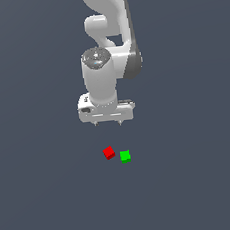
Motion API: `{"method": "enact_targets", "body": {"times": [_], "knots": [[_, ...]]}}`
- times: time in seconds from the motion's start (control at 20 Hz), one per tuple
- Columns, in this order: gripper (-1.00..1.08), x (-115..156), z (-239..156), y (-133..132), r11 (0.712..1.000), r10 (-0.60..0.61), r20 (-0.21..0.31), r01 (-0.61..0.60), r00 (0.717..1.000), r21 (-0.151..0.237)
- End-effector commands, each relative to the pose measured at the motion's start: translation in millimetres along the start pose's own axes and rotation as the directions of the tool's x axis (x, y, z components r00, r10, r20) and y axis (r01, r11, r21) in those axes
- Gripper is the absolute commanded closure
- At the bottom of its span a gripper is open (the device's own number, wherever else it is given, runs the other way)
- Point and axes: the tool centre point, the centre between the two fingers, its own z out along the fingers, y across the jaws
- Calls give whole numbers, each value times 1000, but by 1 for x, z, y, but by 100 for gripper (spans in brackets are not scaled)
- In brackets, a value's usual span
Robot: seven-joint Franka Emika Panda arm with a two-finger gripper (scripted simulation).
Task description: Stack the red cube on top of the green cube.
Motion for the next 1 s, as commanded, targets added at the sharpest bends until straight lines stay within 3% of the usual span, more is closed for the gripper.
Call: {"method": "enact_targets", "body": {"times": [0.0,0.5,0.95], "knots": [[-92,0,0,0,1000,0,0,0,1000,0],[-92,7,12,4,998,-65,-2,65,998,0],[-92,29,43,10,971,-239,-8,239,971,0]]}}
